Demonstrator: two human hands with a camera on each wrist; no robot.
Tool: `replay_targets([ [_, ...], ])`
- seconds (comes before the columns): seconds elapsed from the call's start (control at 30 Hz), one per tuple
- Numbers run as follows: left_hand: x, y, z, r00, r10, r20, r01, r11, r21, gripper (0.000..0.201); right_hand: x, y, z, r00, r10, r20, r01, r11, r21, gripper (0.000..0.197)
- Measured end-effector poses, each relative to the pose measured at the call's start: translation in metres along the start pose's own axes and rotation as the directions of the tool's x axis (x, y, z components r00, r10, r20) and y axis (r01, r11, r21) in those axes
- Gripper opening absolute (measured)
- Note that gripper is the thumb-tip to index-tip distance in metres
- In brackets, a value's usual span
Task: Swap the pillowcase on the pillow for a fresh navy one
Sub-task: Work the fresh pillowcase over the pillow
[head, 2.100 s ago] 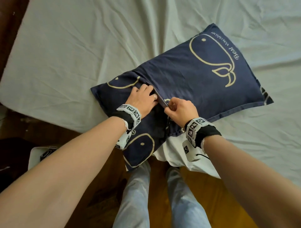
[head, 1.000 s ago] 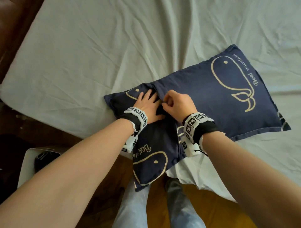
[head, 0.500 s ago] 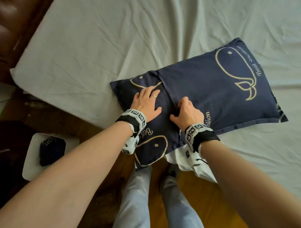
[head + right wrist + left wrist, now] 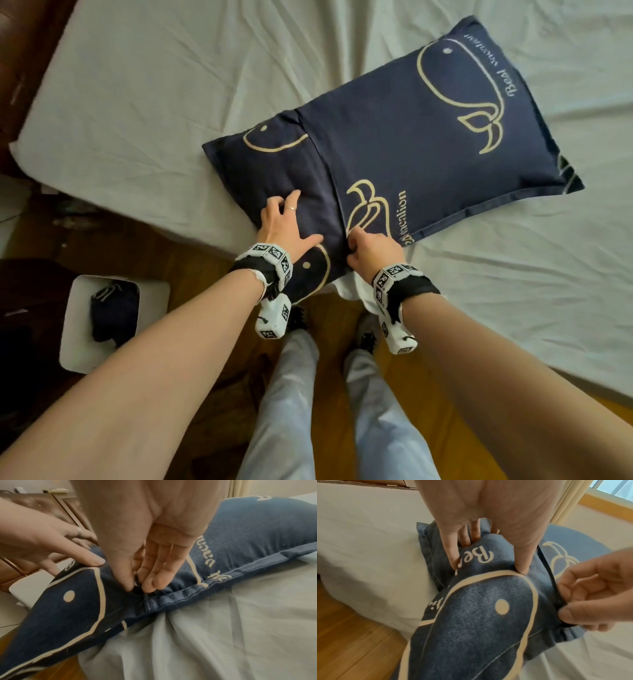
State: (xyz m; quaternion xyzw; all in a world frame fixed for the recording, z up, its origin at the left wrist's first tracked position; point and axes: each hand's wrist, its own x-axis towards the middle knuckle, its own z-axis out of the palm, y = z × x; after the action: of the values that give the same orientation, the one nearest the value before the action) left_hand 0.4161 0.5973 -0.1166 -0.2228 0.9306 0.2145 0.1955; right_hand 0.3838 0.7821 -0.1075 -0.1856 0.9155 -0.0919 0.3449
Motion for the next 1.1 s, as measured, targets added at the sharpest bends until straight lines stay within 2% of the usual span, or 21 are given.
replay_targets([
  [0.03, -0.001, -0.003, 0.001, 0.998, -0.049, -0.029, 0.049, 0.999, -0.019, 0.102, 0.0, 0.003, 0.0, 0.997, -0.001, 0.073, 0.002, 1.0, -0.011, 0.022],
  [0.07, -0.002, -0.006, 0.0, 0.988, -0.148, -0.047, 0.145, 0.987, -0.063, 0.104, 0.0, 0.005, 0.001, 0.99, -0.009, 0.14, 0.011, 1.0, -0.011, 0.023],
  [0.1, -0.004, -0.008, -0.002, 0.958, -0.287, -0.02, 0.282, 0.95, -0.135, 0.108, 0.0, 0.007, 0.002, 0.983, 0.008, 0.182, -0.011, 1.0, 0.013, 0.028],
  [0.13, -0.005, -0.01, -0.003, 0.911, -0.41, 0.05, 0.411, 0.885, -0.218, 0.11, 0.0, 0.008, 0.003, 0.983, 0.061, 0.175, -0.073, 0.995, 0.067, 0.039],
  [0.17, -0.004, -0.012, -0.004, 0.863, -0.482, 0.15, 0.504, 0.815, -0.284, 0.107, 0.0, 0.009, 0.002, 0.977, 0.165, 0.137, -0.185, 0.972, 0.145, 0.054],
  [0.2, -0.002, -0.012, -0.004, 0.832, -0.498, 0.245, 0.554, 0.765, -0.327, 0.102, 0.001, 0.012, 0.001, 0.95, 0.297, 0.096, -0.311, 0.92, 0.237, 0.068],
  [0.27, 0.004, -0.014, -0.003, 0.835, -0.449, 0.319, 0.545, 0.754, -0.366, 0.1, 0.007, 0.023, 0.002, 0.84, 0.53, 0.112, -0.529, 0.757, 0.383, 0.089],
  [0.3, 0.008, -0.015, -0.001, 0.857, -0.422, 0.297, 0.511, 0.775, -0.372, 0.105, 0.014, 0.027, 0.006, 0.786, 0.594, 0.171, -0.595, 0.651, 0.472, 0.098],
  [0.33, 0.01, -0.014, -0.002, 0.881, -0.397, 0.256, 0.47, 0.795, -0.383, 0.111, 0.021, 0.03, 0.009, 0.758, 0.606, 0.242, -0.617, 0.545, 0.567, 0.109],
  [0.37, 0.01, -0.014, -0.004, 0.91, -0.361, 0.204, 0.413, 0.828, -0.379, 0.115, 0.029, 0.029, 0.011, 0.756, 0.588, 0.289, -0.6, 0.445, 0.665, 0.116],
  [0.4, 0.01, -0.014, -0.006, 0.939, -0.304, 0.159, 0.342, 0.87, -0.355, 0.117, 0.041, 0.035, 0.019, 0.771, 0.567, 0.289, -0.562, 0.393, 0.728, 0.111],
  [0.43, 0.008, -0.013, -0.008, 0.964, -0.223, 0.144, 0.258, 0.911, -0.321, 0.118, 0.058, 0.045, 0.03, 0.787, 0.552, 0.276, -0.531, 0.379, 0.757, 0.096],
  [0.5, 0.003, -0.017, -0.011, 0.968, -0.056, 0.243, 0.123, 0.955, -0.271, 0.121, 0.069, 0.044, 0.026, 0.803, 0.546, 0.238, -0.503, 0.408, 0.762, 0.061],
  [0.6, -0.013, -0.025, -0.024, 0.899, 0.039, 0.436, 0.036, 0.986, -0.163, 0.142, 0.064, 0.024, -0.005, 0.855, 0.479, 0.201, -0.424, 0.42, 0.802, 0.02],
  [0.67, -0.027, -0.02, -0.039, 0.884, 0.019, 0.468, 0.0, 0.999, -0.04, 0.152, 0.055, 0.009, -0.034, 0.894, 0.428, 0.13, -0.329, 0.433, 0.839, 0.018],
  [0.7, -0.032, -0.011, -0.049, 0.906, -0.006, 0.424, -0.006, 1.0, 0.026, 0.152, 0.051, 0.004, -0.049, 0.899, 0.426, 0.107, -0.3, 0.419, 0.857, 0.019],
  [0.73, -0.036, -0.001, -0.061, 0.934, -0.038, 0.355, 0.009, 0.997, 0.081, 0.147, 0.045, 0.0, -0.067, 0.904, 0.422, 0.077, -0.254, 0.384, 0.888, 0.022],
  [0.8, -0.043, 0.024, -0.096, 0.977, -0.074, 0.201, 0.048, 0.99, 0.135, 0.12, 0.029, -0.011, -0.108, 0.909, 0.416, -0.022, -0.144, 0.363, 0.921, 0.029],
  [0.9, -0.049, 0.054, -0.163, 0.997, -0.016, 0.075, -0.001, 0.974, 0.229, 0.08, -0.006, -0.029, -0.188, 0.893, 0.411, -0.184, -0.044, 0.486, 0.873, 0.044],
  [1.03, -0.076, 0.097, -0.253, 0.995, 0.07, 0.073, -0.088, 0.952, 0.293, 0.049, -0.058, -0.044, -0.276, 0.903, 0.303, -0.305, 0.015, 0.688, 0.726, 0.028],
  [1.1, -0.087, 0.115, -0.29, 0.991, 0.108, 0.081, -0.126, 0.954, 0.27, 0.034, -0.092, -0.049, -0.311, 0.902, 0.267, -0.339, 0.004, 0.78, 0.626, 0.029],
])
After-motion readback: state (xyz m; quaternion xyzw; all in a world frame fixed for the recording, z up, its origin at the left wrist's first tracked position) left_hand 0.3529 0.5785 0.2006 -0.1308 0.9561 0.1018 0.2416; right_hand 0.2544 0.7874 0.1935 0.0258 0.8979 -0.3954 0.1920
